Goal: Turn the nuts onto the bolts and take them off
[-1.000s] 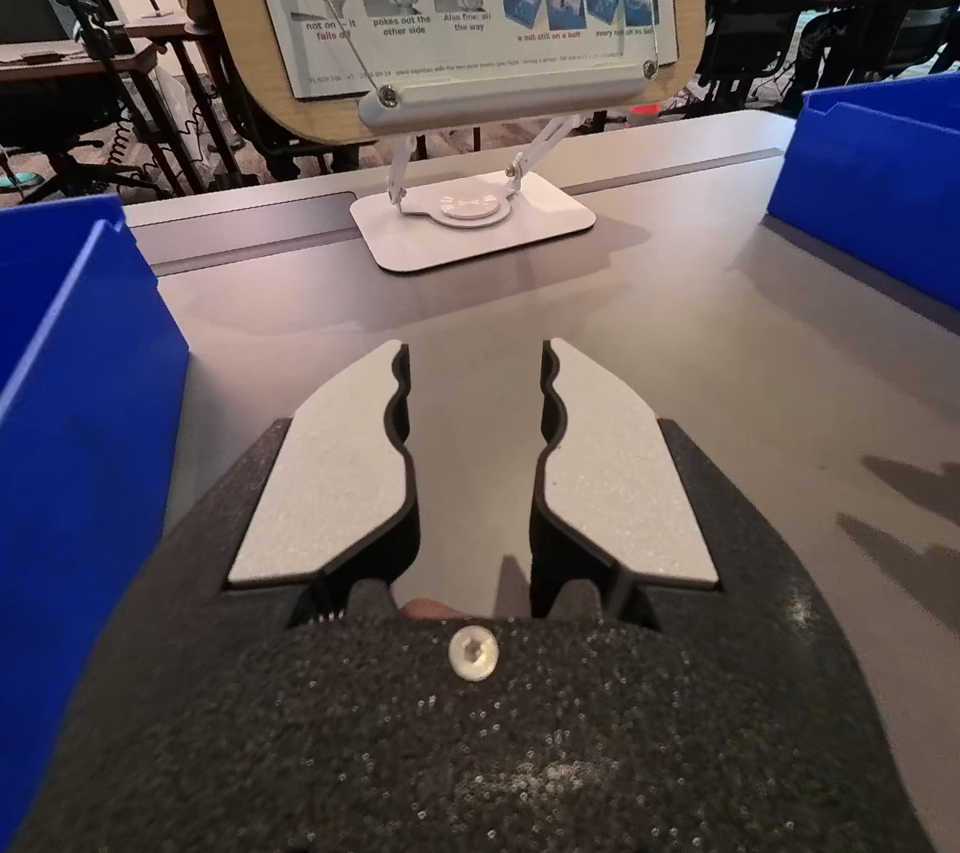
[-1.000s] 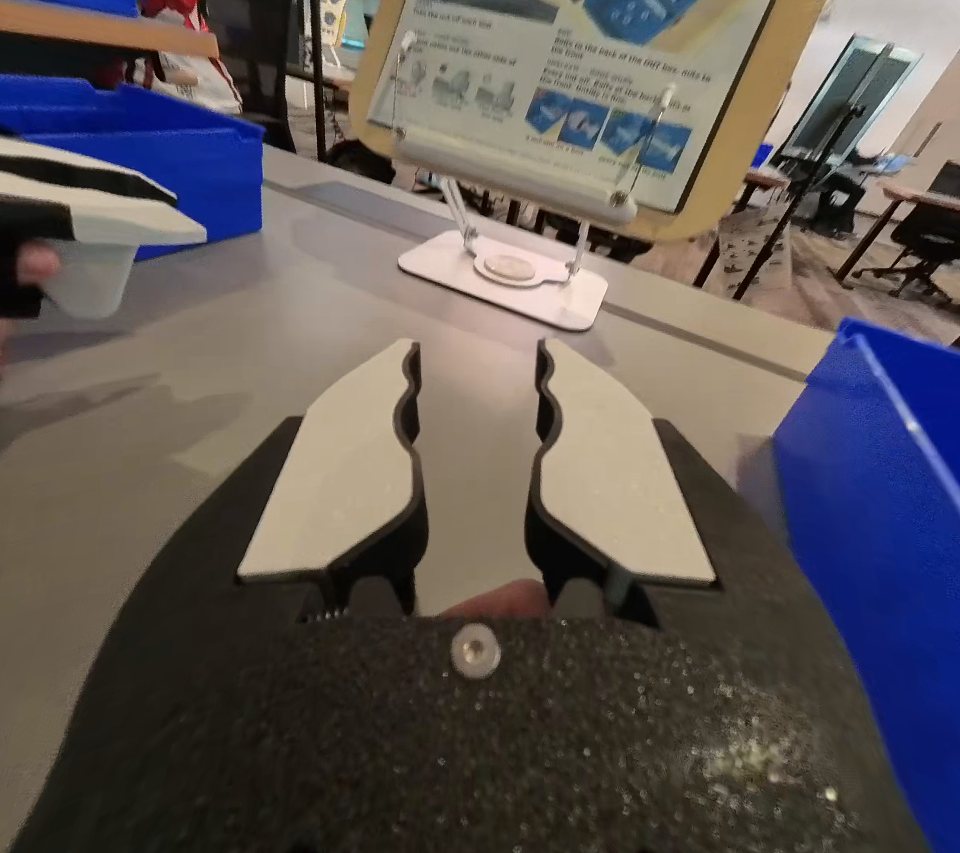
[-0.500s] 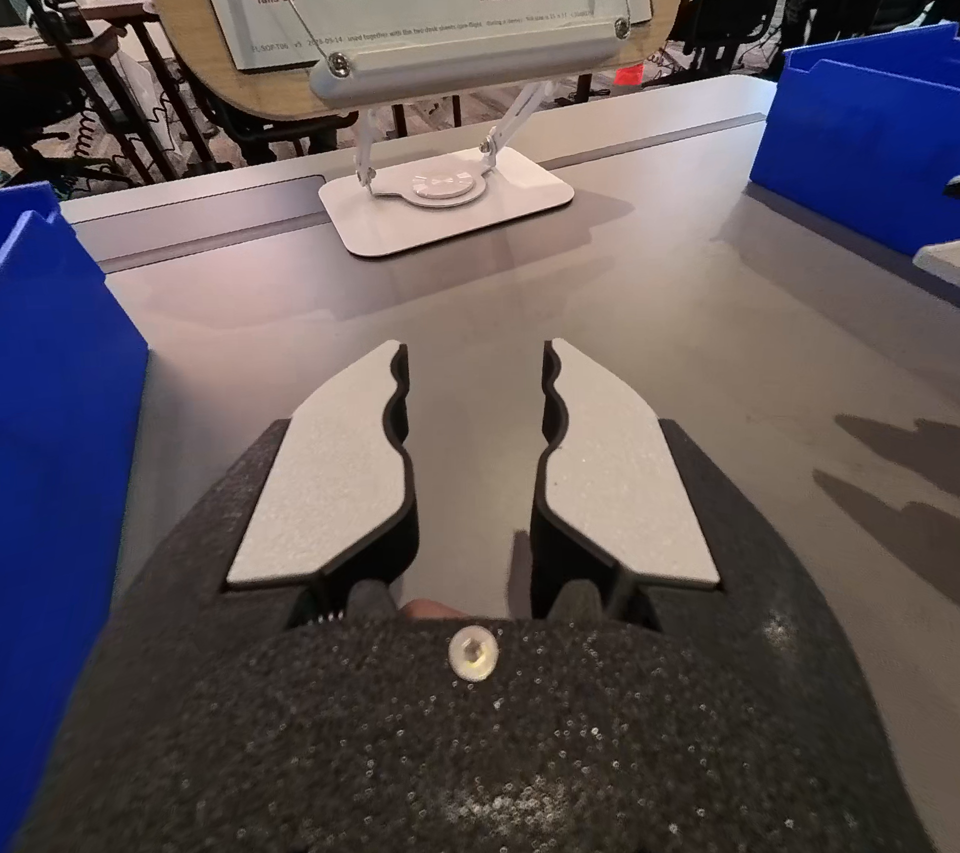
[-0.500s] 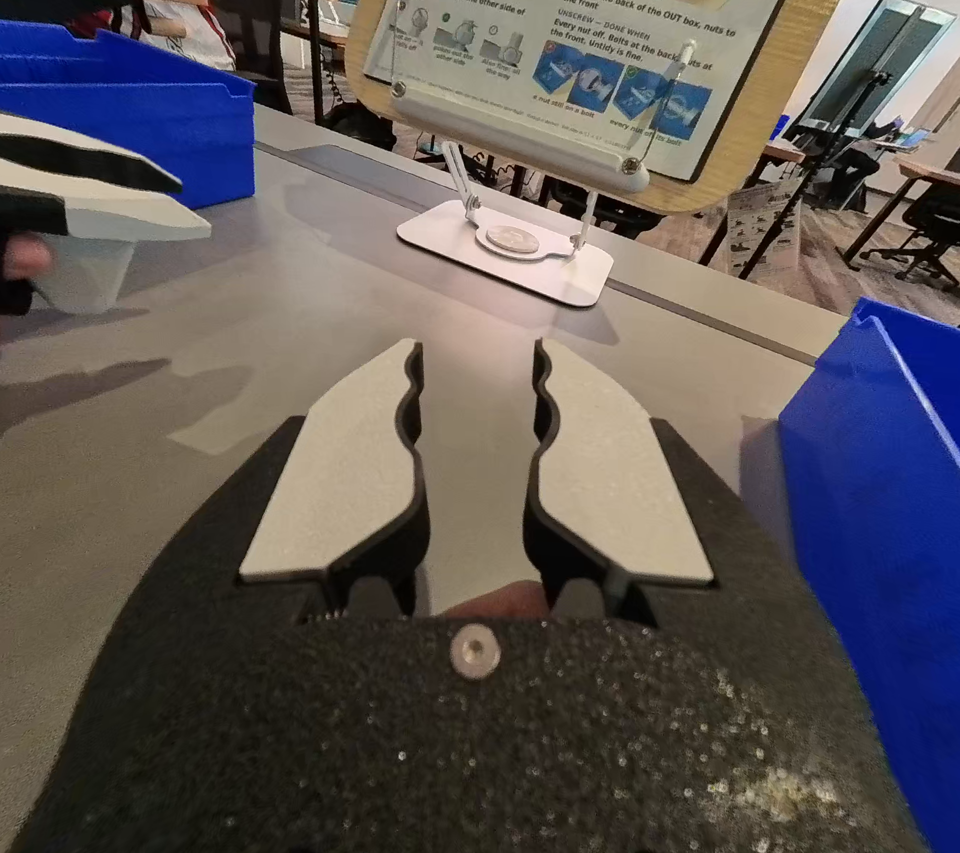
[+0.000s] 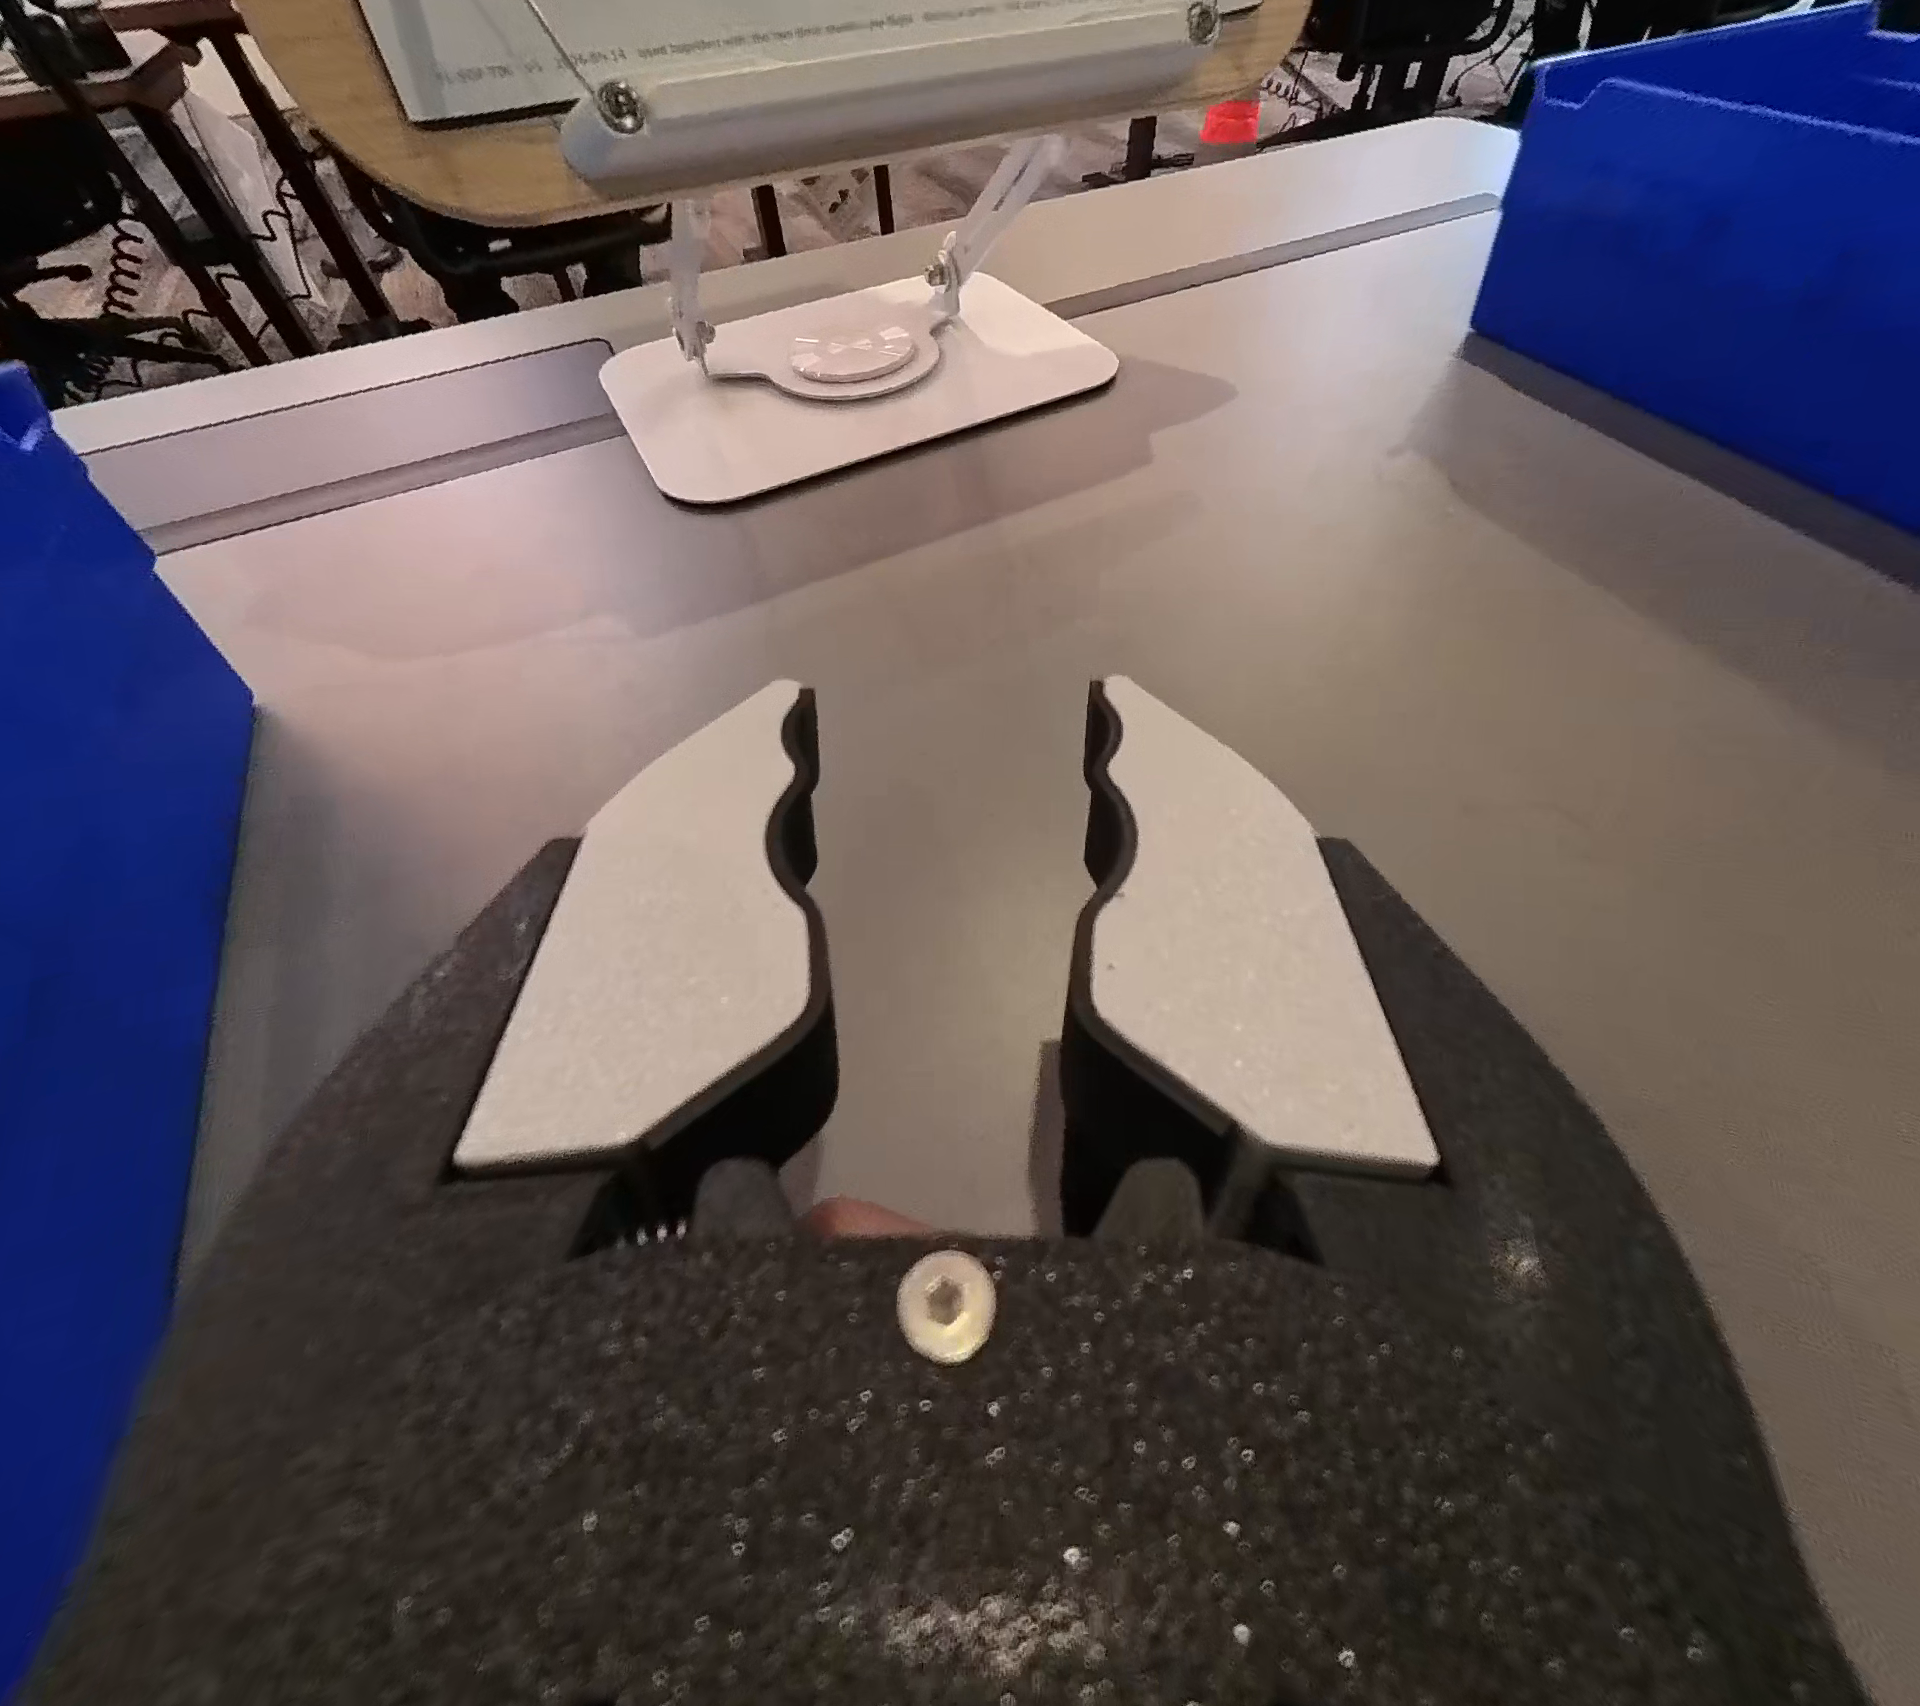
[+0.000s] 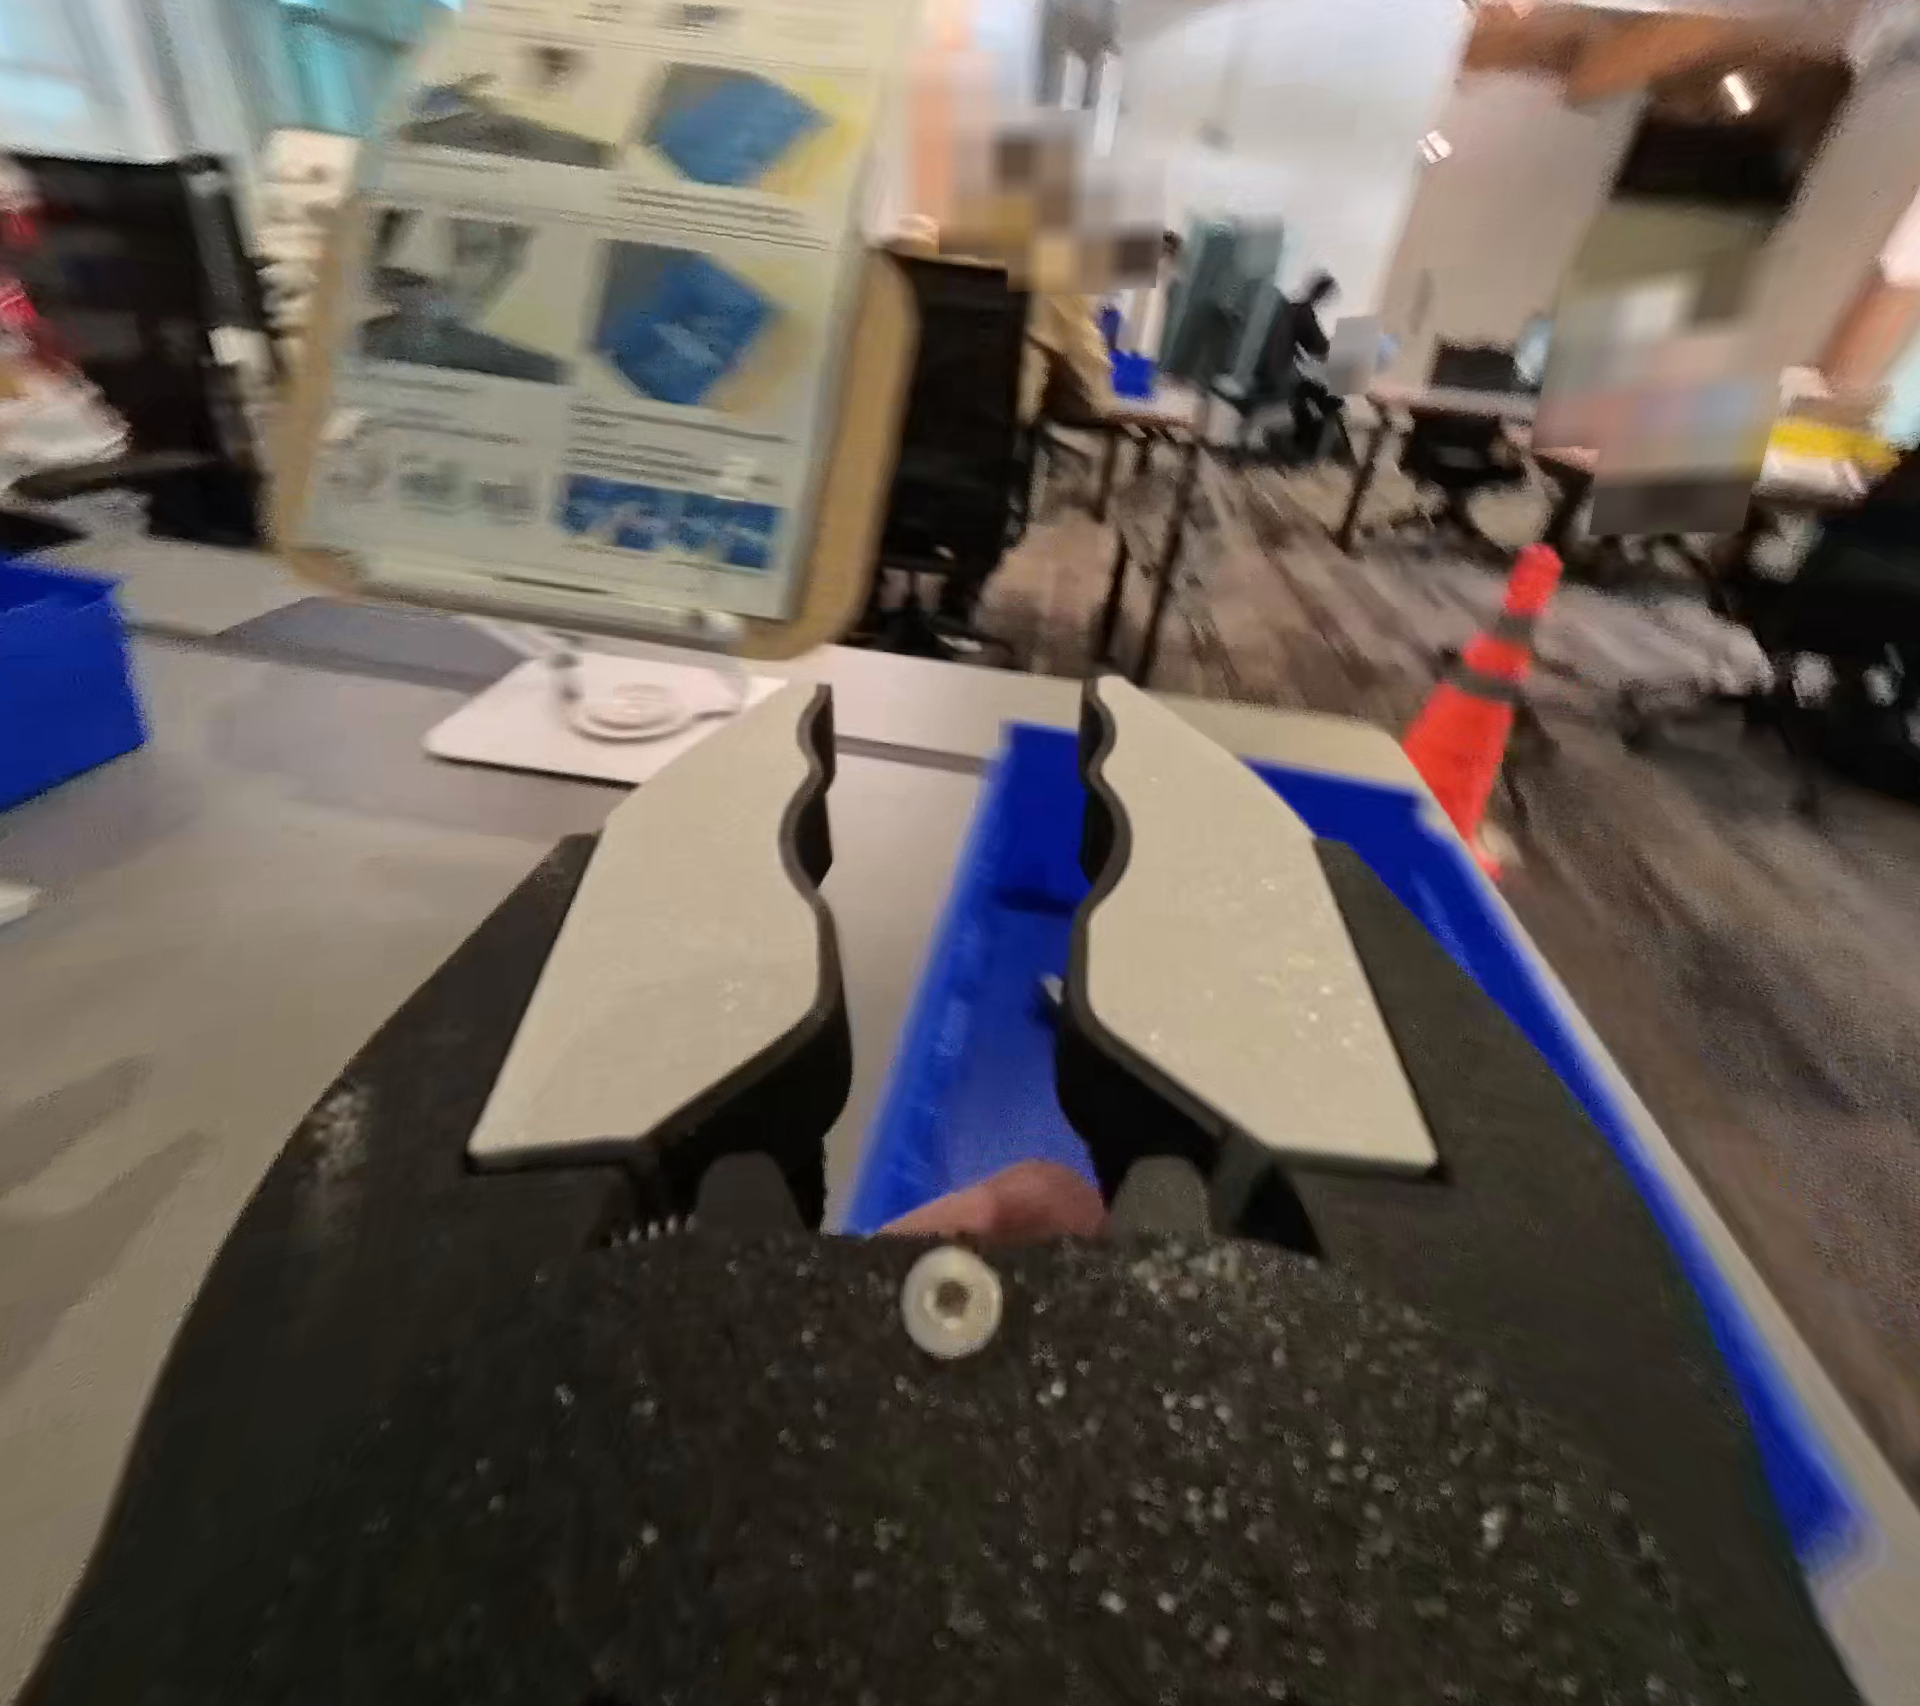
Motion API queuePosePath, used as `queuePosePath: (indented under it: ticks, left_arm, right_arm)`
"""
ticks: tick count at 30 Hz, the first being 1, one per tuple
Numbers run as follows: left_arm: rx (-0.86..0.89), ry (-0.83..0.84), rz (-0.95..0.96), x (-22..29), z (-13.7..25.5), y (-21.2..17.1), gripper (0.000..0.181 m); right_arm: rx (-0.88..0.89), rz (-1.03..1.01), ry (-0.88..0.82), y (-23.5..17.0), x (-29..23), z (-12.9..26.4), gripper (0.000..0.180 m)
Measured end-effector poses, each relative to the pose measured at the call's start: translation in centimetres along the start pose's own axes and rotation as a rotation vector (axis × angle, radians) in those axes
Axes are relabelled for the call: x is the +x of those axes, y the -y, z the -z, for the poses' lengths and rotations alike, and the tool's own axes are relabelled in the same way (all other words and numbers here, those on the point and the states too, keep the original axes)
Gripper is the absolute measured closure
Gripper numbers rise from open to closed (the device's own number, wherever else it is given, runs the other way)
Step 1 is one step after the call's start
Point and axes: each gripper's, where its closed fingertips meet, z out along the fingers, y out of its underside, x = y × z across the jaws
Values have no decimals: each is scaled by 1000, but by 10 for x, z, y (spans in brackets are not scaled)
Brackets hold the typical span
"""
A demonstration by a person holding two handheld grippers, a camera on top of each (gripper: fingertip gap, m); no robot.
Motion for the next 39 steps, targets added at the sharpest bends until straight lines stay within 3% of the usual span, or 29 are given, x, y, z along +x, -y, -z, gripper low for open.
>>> queuePosePath:
  ticks: [2,5,8,10,11,13,14,17,21,25,27,31,33,36,39]
  left_arm:
    - [-6,4,5,-1,-1,-1,132]
    - [4,-10,18,0,1,1,132]
    - [0,-42,28,8,1,1,132]
    - [-5,-45,7,12,1,-1,132]
    - [-5,-45,-8,13,1,-1,132]
    - [-1,-43,-34,15,1,0,132]
    - [-2,-47,-41,17,2,0,132]
    - [-12,-108,-20,39,-1,1,131]
    - [-50,-323,71,126,-8,10,124]
    - [-30,-360,19,213,-34,35,122]
    - [-20,-279,13,239,-60,46,130]
    - [-104,-251,3,280,-101,44,128]
    - [-129,-211,17,283,-113,41,135]
    - [-117,-97,15,263,-120,41,175]
    - [-113,-90,18,254,-115,39,176]
  right_arm:
    - [-50,-77,-144,-21,76,24,137]
    - [-222,-125,-320,-89,157,57,136]
    - [-374,-174,-320,-151,179,63,133]
    - [-439,-226,-208,-177,162,56,137]
    - [-446,-228,-180,-179,154,53,130]
    - [-455,-199,-105,-174,135,56,153]
    - [-436,-240,-51,-168,121,57,151]
    - [-393,-235,-135,-158,113,66,142]
    - [-454,-175,-243,-173,101,64,125]
    - [-455,-227,-307,-185,102,54,121]
    - [-401,-252,-346,-179,111,50,128]
    - [-372,-316,-285,-177,104,39,146]
    - [-376,-325,-274,-176,100,35,159]
    - [-391,-312,-364,-174,105,38,173]
    - [-394,-321,-383,-173,94,41,175]
